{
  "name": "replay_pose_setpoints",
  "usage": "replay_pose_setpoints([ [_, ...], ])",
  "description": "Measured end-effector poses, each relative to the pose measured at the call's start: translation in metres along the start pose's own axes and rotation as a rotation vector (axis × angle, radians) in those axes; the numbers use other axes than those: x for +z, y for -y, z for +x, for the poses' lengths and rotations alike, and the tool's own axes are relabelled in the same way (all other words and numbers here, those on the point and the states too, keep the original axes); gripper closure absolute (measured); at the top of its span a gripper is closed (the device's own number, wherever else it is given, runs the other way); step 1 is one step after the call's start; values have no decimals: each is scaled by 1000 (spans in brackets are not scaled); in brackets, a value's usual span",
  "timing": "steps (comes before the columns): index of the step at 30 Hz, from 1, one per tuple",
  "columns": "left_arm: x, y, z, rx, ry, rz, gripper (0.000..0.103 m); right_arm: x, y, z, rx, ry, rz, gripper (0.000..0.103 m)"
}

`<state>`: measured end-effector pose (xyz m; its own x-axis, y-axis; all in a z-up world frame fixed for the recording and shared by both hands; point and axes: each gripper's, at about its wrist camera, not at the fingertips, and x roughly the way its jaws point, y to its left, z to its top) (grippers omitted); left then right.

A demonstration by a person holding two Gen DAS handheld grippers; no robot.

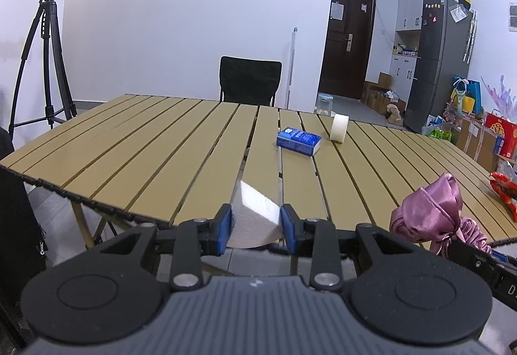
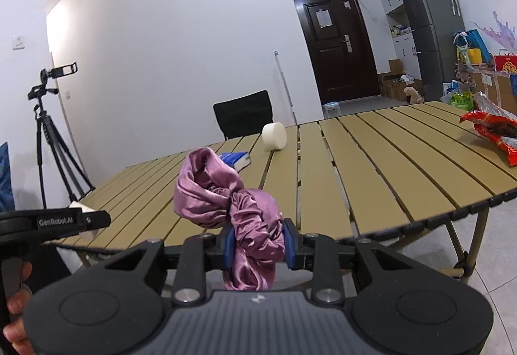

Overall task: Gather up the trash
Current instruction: 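Carry the foam piece with the left gripper to the black bin while the right carries the scrunchie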

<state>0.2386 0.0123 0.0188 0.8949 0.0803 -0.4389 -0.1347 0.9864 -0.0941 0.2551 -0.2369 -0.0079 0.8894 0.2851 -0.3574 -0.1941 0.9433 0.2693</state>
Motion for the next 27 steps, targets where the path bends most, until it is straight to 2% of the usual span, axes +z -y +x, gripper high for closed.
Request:
replay_pose_setpoints([
  [6, -20, -5, -16, 1, -22, 16, 70, -25, -12, -20, 6, -28, -37, 74],
  [16, -48, -11, -29, 20, -65, 60, 70, -62, -13, -30, -8, -125, -65, 74],
  [27, -85, -17, -29, 47, -146, 136, 70, -100, 0, -30, -75, -232, -95, 74],
])
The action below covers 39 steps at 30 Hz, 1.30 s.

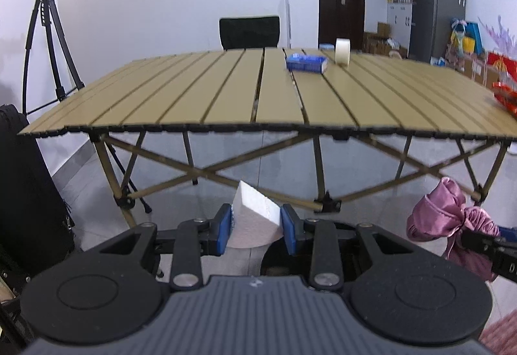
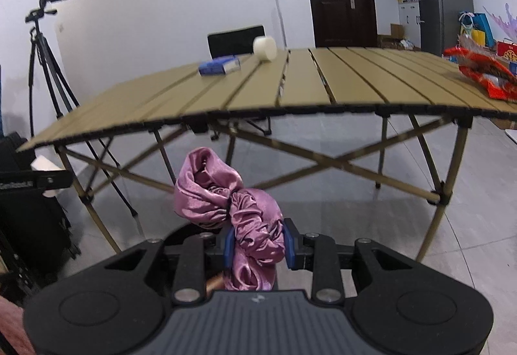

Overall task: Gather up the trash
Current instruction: 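Carry the foam piece with the left gripper to the black bin while the right carries the scrunchie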

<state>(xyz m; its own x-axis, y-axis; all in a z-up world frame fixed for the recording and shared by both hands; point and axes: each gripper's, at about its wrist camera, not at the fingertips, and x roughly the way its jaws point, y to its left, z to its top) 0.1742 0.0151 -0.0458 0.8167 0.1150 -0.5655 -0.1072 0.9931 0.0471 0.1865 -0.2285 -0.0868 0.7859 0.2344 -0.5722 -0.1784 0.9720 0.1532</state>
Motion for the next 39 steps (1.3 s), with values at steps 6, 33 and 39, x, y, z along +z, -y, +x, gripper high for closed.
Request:
replay_pose_setpoints([
  [6, -20, -5, 14, -2, -79, 26, 70, -17, 14, 12, -49, -54, 10, 74],
  [33, -30, -2, 79, 0, -339, -57, 70, -39, 72, 44, -188, -171, 164, 74],
  [39, -25, 16, 86, -19, -351, -44, 70, -42, 84, 46, -213, -177, 186, 74],
])
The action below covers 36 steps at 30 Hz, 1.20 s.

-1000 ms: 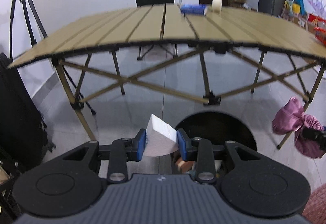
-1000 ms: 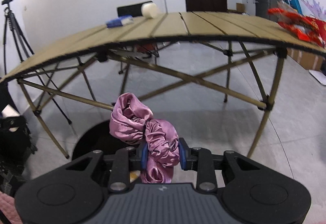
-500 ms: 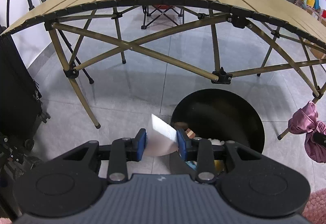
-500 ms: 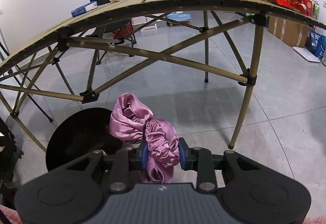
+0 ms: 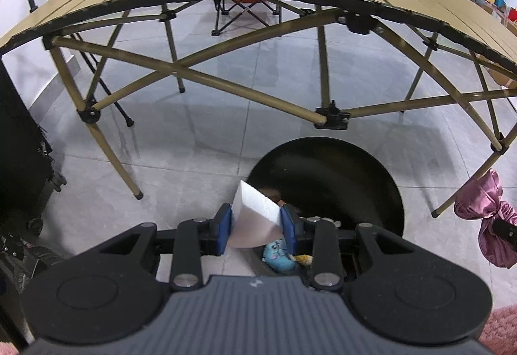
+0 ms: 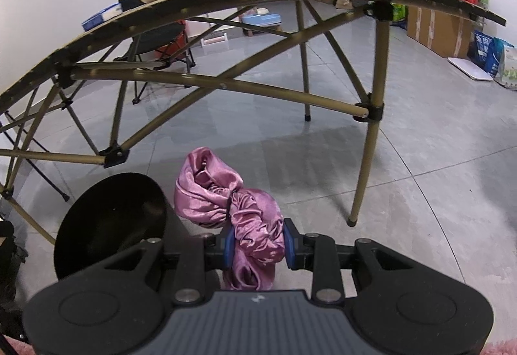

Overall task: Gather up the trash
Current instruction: 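Lower the left gripper into the bin and open it to drop the foam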

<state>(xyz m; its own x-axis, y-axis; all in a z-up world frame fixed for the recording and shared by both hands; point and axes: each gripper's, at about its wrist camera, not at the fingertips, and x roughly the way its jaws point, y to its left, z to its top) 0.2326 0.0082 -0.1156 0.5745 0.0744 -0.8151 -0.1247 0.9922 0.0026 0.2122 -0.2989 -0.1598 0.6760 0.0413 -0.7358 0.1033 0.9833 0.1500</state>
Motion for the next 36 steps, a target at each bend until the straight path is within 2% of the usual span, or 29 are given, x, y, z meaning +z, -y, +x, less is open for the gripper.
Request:
replay_pose_setpoints([
  [20, 17, 70, 38, -57, -96, 34, 70, -8, 36, 15, -55, -34, 72, 74],
  [36, 19, 93, 74, -44, -197, 21, 70, -10, 41, 22, -77, -56, 76, 74],
])
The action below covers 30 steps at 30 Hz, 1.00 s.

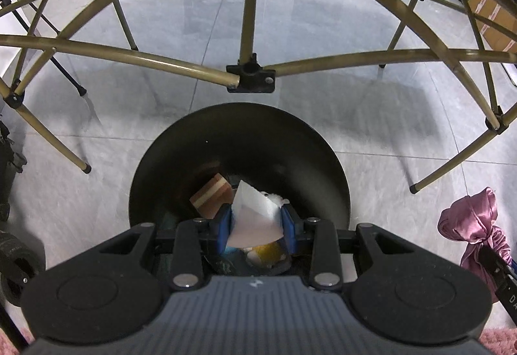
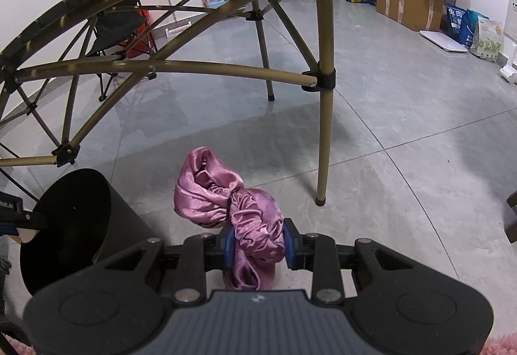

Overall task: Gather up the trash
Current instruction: 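Lower the left gripper into the bin and open it to drop the foam, then move the right gripper with the scrunchie over the black bin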

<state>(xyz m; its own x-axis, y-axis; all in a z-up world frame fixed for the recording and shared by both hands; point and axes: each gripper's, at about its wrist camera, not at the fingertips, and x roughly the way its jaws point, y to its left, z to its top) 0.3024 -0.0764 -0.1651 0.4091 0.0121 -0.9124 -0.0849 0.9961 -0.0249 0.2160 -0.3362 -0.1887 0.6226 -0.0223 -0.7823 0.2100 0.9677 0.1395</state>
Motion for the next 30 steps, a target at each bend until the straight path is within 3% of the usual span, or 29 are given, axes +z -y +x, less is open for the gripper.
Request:
replay_pose_setpoints([
  [10, 1, 2, 5, 3, -16, -1, 68, -1, 0, 2, -5, -2, 2, 74],
  [13, 1, 1, 7, 26, -12, -5, 60, -1, -1, 2, -3, -1, 2, 74],
  [14, 1, 1, 7, 36, -10, -8, 47, -1, -1, 2, -2, -1, 1, 74],
  [15, 0, 0, 8, 48, -11, -15, 23, -1, 0, 1, -1, 0, 1, 74],
  [17, 0, -3, 8, 83, -7, -34, 0, -1, 0, 1, 1, 0, 1, 74],
  [19, 1, -6, 7, 114, -2, -46, 0, -1, 0, 1, -1, 0, -1, 74],
  [30, 0, -9, 10, 113, -35, -46, 0, -1, -2, 1, -2, -5, -13, 74],
])
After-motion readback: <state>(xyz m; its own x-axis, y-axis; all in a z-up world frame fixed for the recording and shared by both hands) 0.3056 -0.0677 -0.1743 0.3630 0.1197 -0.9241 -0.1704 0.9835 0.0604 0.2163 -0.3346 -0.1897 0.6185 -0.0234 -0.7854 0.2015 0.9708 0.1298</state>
